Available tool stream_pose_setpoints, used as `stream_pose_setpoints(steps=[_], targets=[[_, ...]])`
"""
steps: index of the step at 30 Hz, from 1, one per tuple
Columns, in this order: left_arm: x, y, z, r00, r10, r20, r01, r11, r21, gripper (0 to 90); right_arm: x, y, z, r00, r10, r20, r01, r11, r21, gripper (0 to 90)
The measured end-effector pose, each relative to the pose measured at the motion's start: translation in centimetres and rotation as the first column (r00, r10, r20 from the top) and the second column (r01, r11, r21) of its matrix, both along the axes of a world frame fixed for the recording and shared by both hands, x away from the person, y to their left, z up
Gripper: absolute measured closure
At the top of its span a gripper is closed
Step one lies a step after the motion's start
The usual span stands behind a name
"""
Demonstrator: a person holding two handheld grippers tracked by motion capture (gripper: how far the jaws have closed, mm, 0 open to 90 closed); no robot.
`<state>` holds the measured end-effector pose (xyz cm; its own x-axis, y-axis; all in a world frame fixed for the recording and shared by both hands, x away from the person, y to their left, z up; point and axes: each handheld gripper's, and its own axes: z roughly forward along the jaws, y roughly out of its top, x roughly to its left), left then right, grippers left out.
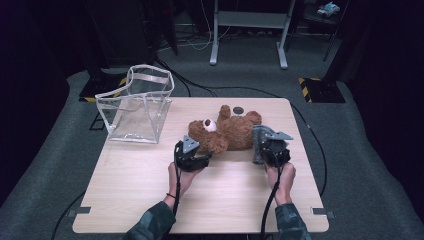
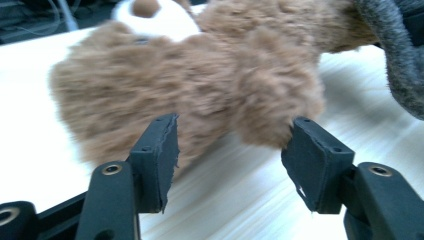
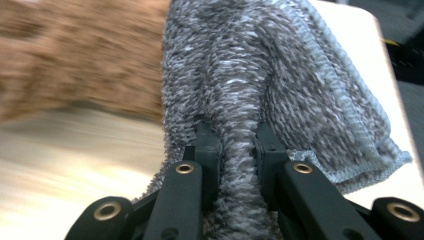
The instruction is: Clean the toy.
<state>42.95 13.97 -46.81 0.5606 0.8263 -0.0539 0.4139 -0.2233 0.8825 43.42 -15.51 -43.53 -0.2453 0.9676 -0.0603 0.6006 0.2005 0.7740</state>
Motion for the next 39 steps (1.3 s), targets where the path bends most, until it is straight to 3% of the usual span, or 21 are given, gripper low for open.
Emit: stream_pose_setpoints(steps=[5,6,9,13,14,15,19,23,27,30,31,32,34,36,37,39], targets=[[0.1,1.6,-0.4,0.9992,0.040,-0.001,-0.040,0.9992,-0.002,35.4,0.1,3.1,0.6,0.9937,0.111,0.012,-0.111,0.994,0.020,77.4],[0.2,1.8,-0.6,0.9990,0.042,-0.017,-0.042,0.9990,0.016,35.8,0.4,3.8,0.6,0.9921,0.125,0.009,-0.125,0.992,0.016,77.3],[1.1,2.0,-1.5,0.9964,0.058,-0.061,-0.056,0.9978,0.037,40.6,1.0,4.6,0.3,0.9929,0.118,-0.010,-0.118,0.993,-0.005,77.3],[1.7,2.1,-2.2,0.9940,0.074,-0.080,-0.073,0.9972,0.018,58.7,2.0,3.8,-0.5,0.9979,0.053,-0.036,-0.055,0.998,-0.041,77.4],[1.7,2.0,-2.2,0.9936,0.080,-0.080,-0.080,0.9968,0.012,67.8,2.0,2.8,-0.7,0.9984,0.033,-0.046,-0.034,0.999,-0.030,77.4],[1.7,2.0,-2.2,0.9943,0.078,-0.073,-0.077,0.9969,0.016,71.0,1.8,2.3,-0.6,0.9990,0.015,-0.043,-0.016,1.000,-0.019,77.4],[1.8,1.9,-2.1,0.9949,0.077,-0.065,-0.075,0.9969,0.021,77.7,0.5,1.1,0.9,0.9998,0.014,-0.012,-0.014,1.000,0.018,77.4],[1.9,1.7,-1.9,0.9948,0.082,-0.060,-0.080,0.9962,0.033,82.3,-0.9,1.8,3.2,0.9973,0.062,0.038,-0.064,0.997,0.046,77.3],[1.9,1.5,-1.8,0.9950,0.083,-0.055,-0.081,0.9959,0.039,84.7,-1.8,4.3,5.0,0.9864,0.150,0.068,-0.154,0.987,0.054,77.2],[2.0,1.4,-1.8,0.9955,0.076,-0.056,-0.075,0.9967,0.032,87.5,-1.9,6.7,5.6,0.9733,0.221,0.063,-0.225,0.971,0.074,77.0],[2.0,1.4,-1.8,0.9955,0.076,-0.056,-0.075,0.9967,0.032,87.7,-1.9,6.7,5.6,0.9733,0.221,0.063,-0.225,0.971,0.074,77.0],[2.0,1.5,-1.8,0.9961,0.060,-0.064,-0.057,0.9971,0.050,87.9,-1.7,8.6,5.4,0.9629,0.266,0.048,-0.268,0.961,0.061,76.9],[2.1,1.5,-1.9,0.9963,0.064,-0.058,-0.062,0.9974,0.036,88.0,-1.4,10.5,4.7,0.9534,0.301,0.025,-0.302,0.952,0.051,76.8],[2.1,1.5,-1.9,0.9961,0.068,-0.057,-0.066,0.9974,0.028,88.1,-1.2,11.5,4.3,0.9505,0.311,0.009,-0.311,0.950,0.041,76.7],[2.1,1.6,-1.9,0.9964,0.063,-0.058,-0.061,0.9977,0.030,88.2,-0.5,13.3,3.2,0.9436,0.330,-0.031,-0.329,0.944,0.031,76.5],[2.1,1.5,-1.9,0.9963,0.064,-0.057,-0.062,0.9976,0.031,88.2,0.1,14.2,2.3,0.9392,0.340,-0.047,-0.340,0.940,0.006,76.3]])
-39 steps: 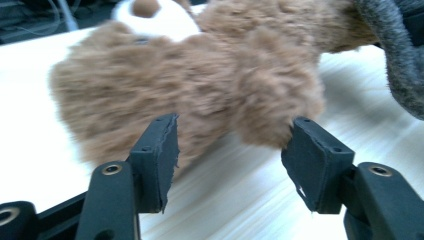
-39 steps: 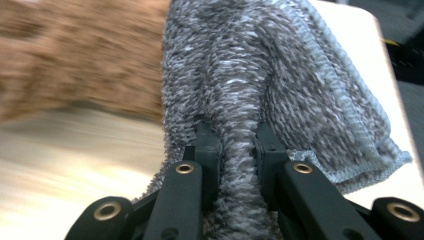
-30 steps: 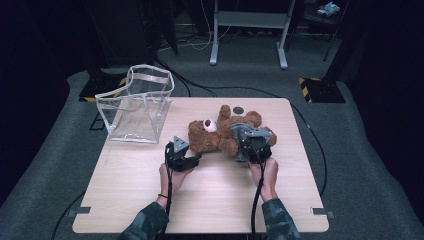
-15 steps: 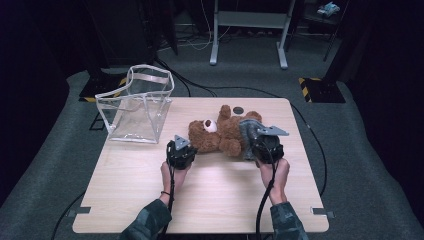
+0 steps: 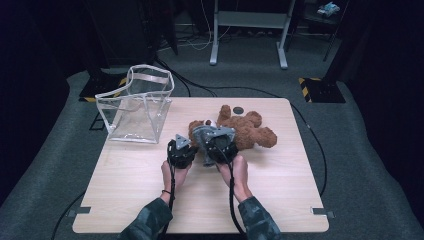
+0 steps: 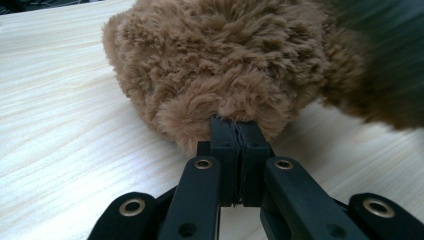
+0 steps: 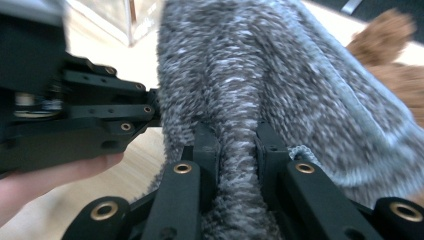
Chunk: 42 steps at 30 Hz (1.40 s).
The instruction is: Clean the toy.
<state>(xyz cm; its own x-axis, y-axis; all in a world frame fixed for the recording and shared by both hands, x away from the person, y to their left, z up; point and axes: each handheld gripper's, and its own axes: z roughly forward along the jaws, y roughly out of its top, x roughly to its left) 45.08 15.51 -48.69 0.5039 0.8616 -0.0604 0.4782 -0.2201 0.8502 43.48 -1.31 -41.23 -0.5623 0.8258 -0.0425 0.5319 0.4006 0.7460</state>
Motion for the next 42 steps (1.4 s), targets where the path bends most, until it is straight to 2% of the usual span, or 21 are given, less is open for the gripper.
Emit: stream_pose_setpoints(steps=[1,2,3,4,7,8,12,13,14,16,17,22,23,28,30,31,33,34,35,36,42], targets=[[0.0,0.1,0.0,1.0000,-0.002,0.002,0.002,1.0000,0.009,88.2,0.4,0.6,-0.7,0.9998,0.001,-0.022,-0.001,1.000,-0.013,76.3],[0.1,0.0,0.0,1.0000,0.003,0.004,-0.003,1.0000,-0.002,88.2,0.8,1.0,-1.3,0.9997,0.011,-0.023,-0.011,0.999,-0.032,76.2],[0.1,0.1,0.0,1.0000,0.001,0.001,-0.001,1.0000,-0.004,88.2,1.0,1.3,-1.8,0.9996,0.005,-0.027,-0.006,0.997,-0.071,76.2],[0.2,0.2,0.0,1.0000,-0.001,0.002,0.001,1.0000,0.001,88.2,0.9,1.5,-2.0,0.9990,-0.010,-0.043,0.007,0.997,-0.079,76.2],[0.3,0.3,-0.1,1.0000,0.005,-0.001,-0.005,0.9999,-0.010,88.1,1.1,0.8,-2.7,0.9994,-0.020,-0.028,0.016,0.991,-0.130,76.2],[0.4,0.4,-0.1,1.0000,0.005,0.002,-0.005,1.0000,-0.004,88.1,1.0,0.4,-2.8,0.9978,-0.056,-0.034,0.052,0.992,-0.119,76.2],[0.5,0.5,-0.1,1.0000,0.006,0.002,-0.006,1.0000,-0.005,88.0,1.0,-2.4,-2.8,0.9936,-0.109,-0.029,0.105,0.987,-0.120,76.2],[0.5,0.5,-0.1,1.0000,0.005,0.000,-0.005,1.0000,-0.005,88.0,1.0,-2.4,-2.8,0.9936,-0.109,-0.029,0.105,0.987,-0.120,76.2],[0.5,0.6,-0.1,1.0000,0.003,-0.006,-0.003,1.0000,-0.003,88.0,0.8,-4.6,-2.6,0.9895,-0.143,-0.020,0.140,0.985,-0.103,76.1],[0.5,0.5,-0.2,0.9999,0.011,0.000,-0.011,0.9999,-0.004,87.9,0.6,-5.8,-2.3,0.9853,-0.169,-0.022,0.167,0.982,-0.086,76.1],[0.6,0.5,-0.1,0.9999,0.011,0.000,-0.011,0.9999,-0.005,87.9,0.5,-6.6,-2.3,0.9834,-0.181,-0.008,0.180,0.980,-0.083,76.1],[0.6,0.4,-0.1,0.9998,0.018,-0.002,-0.018,0.9998,-0.008,87.6,0.6,-10.6,-1.9,0.9651,-0.262,-0.002,0.261,0.963,-0.071,76.0],[0.7,0.5,-0.1,0.9999,0.013,0.000,-0.013,0.9999,-0.002,87.4,0.6,-11.6,-1.8,0.9582,-0.286,-0.003,0.285,0.956,-0.072,76.0],[0.4,0.6,-0.1,0.9999,0.010,-0.005,-0.010,1.0000,-0.001,85.4,0.5,-13.8,-1.4,0.9448,-0.327,0.022,0.328,0.942,-0.074,75.7],[0.2,0.5,-0.1,0.9999,0.011,-0.007,-0.011,0.9998,-0.015,82.5,0.5,-14.3,-1.3,0.9356,-0.352,0.027,0.353,0.932,-0.083,75.7],[0.1,0.6,-0.1,1.0000,0.003,-0.008,-0.003,0.9998,-0.017,78.6,0.6,-14.5,-1.3,0.9362,-0.350,0.034,0.352,0.932,-0.089,75.6],[-0.2,0.7,0.0,0.9999,-0.003,-0.015,0.002,0.9985,-0.055,71.7,0.6,-14.8,-1.3,0.9303,-0.365,0.033,0.367,0.926,-0.085,75.5],[-0.2,0.7,0.0,0.9999,-0.003,-0.015,0.002,0.9985,-0.055,66.5,0.6,-14.8,-1.3,0.9303,-0.365,0.033,0.367,0.926,-0.085,75.5],[-0.4,0.5,0.2,0.9999,-0.004,-0.015,0.003,0.9990,-0.044,66.5,0.7,-14.8,-1.3,0.9285,-0.369,0.038,0.371,0.924,-0.090,75.4],[-0.8,0.3,0.6,1.0000,-0.010,-0.001,0.010,0.9993,-0.035,54.8,0.7,-15.3,-1.3,0.9234,-0.382,0.041,0.384,0.919,-0.086,75.3],[-1.7,-1.2,1.7,0.9971,-0.050,0.057,0.051,0.9987,-0.010,37.8,0.5,-17.0,-1.0,0.9118,-0.408,0.044,0.410,0.910,-0.057,74.9]])
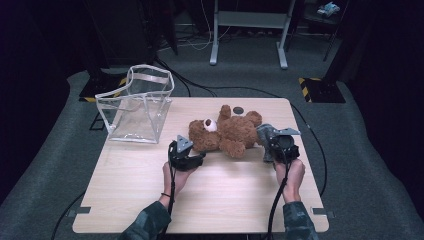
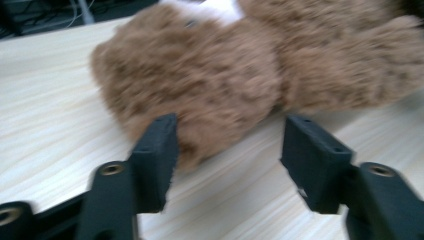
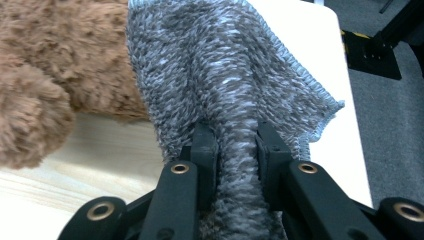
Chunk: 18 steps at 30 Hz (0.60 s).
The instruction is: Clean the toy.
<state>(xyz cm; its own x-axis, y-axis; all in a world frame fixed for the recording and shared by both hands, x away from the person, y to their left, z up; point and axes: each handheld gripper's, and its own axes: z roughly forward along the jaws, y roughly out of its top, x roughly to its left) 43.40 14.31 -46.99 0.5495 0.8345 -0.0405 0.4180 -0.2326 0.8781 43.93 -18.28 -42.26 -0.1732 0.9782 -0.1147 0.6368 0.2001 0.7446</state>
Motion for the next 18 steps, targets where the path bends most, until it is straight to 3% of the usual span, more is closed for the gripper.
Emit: stream_pose_setpoints(steps=[2,5,12,13,18], targets=[[-0.1,-0.4,0.2,0.9999,-0.006,0.009,0.006,0.9999,0.009,34.1,-0.1,-0.3,0.1,1.0000,-0.010,-0.001,0.010,1.000,0.002,74.8],[-0.3,-1.9,0.6,0.9979,-0.064,0.010,0.064,0.9977,-0.022,30.4,-0.5,-1.8,0.0,0.9993,-0.038,-0.001,0.038,0.999,0.025,74.6],[-0.1,-5.0,0.4,0.9940,-0.109,0.002,0.109,0.9940,0.002,23.4,-1.3,-4.1,-0.9,0.9968,-0.076,-0.022,0.077,0.995,0.056,74.5],[0.2,-6.1,0.2,0.9933,-0.115,-0.010,0.115,0.9929,0.029,22.4,-1.4,-4.6,-1.1,0.9969,-0.075,-0.025,0.077,0.995,0.066,74.5],[0.5,-8.6,0.0,0.9927,-0.119,-0.015,0.120,0.9907,0.064,19.1,-1.5,-5.3,-1.8,0.9954,-0.085,-0.043,0.089,0.992,0.085,74.5]])
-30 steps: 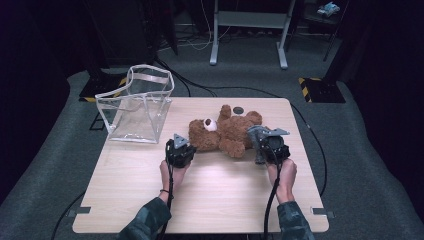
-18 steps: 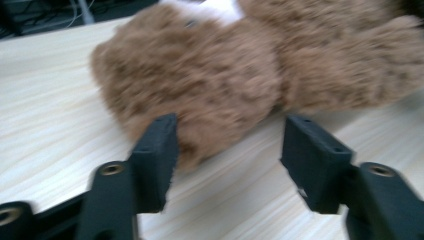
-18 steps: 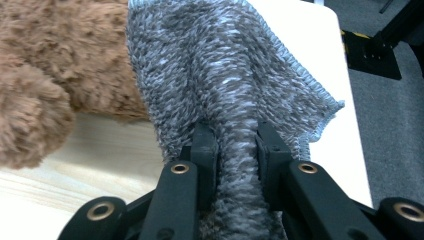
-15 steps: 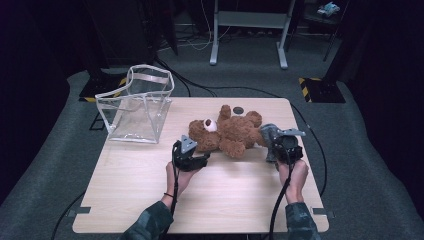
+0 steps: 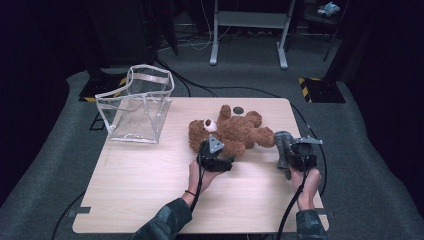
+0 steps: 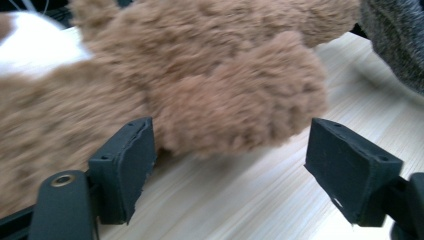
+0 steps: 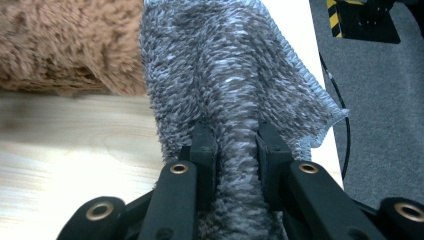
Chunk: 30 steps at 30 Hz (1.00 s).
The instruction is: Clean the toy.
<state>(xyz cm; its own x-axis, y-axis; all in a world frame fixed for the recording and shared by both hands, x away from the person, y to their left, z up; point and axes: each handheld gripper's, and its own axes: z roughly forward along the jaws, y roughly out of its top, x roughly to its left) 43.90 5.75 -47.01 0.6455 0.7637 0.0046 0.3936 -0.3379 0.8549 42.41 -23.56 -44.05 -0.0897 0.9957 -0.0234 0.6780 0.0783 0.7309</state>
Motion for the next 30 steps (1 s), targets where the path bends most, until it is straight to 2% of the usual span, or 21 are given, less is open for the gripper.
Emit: stream_pose_setpoints(steps=[5,7,8,12,14,19,21,22,28,30], targets=[[0.0,-2.0,-0.1,1.0000,0.004,0.006,-0.004,1.0000,-0.003,17.4,-0.1,-0.6,-0.4,1.0000,-0.004,-0.006,0.004,1.000,0.012,74.4],[0.1,-2.6,-0.2,0.9997,0.020,0.015,-0.021,0.9997,0.011,17.4,-0.2,-0.7,-0.6,0.9997,-0.023,-0.010,0.023,0.999,0.025,74.3],[0.1,-2.9,-0.2,0.9992,0.032,0.022,-0.032,0.9994,0.014,17.4,-0.3,-0.8,-0.7,0.9998,-0.013,-0.012,0.013,1.000,0.021,74.3],[0.6,-3.4,-0.4,0.9971,0.068,0.035,-0.069,0.9973,0.025,19.0,-0.3,-1.2,-1.0,0.9997,-0.021,-0.013,0.021,0.999,0.025,73.7],[0.8,-3.6,-0.6,0.9968,0.075,0.028,-0.076,0.9965,0.034,19.3,-0.4,-1.4,-1.1,0.9996,-0.026,-0.005,0.026,0.999,0.030,73.8],[1.3,-3.8,-1.0,0.9962,0.077,0.041,-0.079,0.9949,0.063,21.9,-0.5,-1.1,-1.5,0.9998,-0.015,-0.015,0.015,0.999,0.031,73.8],[1.3,-3.6,-1.0,0.9961,0.078,0.041,-0.080,0.9945,0.067,27.5,-0.5,-0.9,-1.5,0.9998,-0.010,-0.019,0.010,1.000,0.027,73.8],[1.3,-3.6,-1.0,0.9964,0.074,0.041,-0.076,0.9947,0.068,34.6,-0.5,-0.7,-1.6,0.9998,-0.010,-0.015,0.010,0.999,0.031,73.8],[1.3,-3.1,-0.9,0.9956,0.077,0.053,-0.081,0.9933,0.083,56.7,-0.4,-0.5,-1.6,0.9998,0.001,-0.019,-0.001,1.000,0.021,73.8],[1.3,-3.0,-0.9,0.9952,0.079,0.058,-0.084,0.9928,0.086,60.6,-0.3,-0.3,-1.5,0.9999,0.001,-0.016,-0.001,1.000,0.028,73.9]])
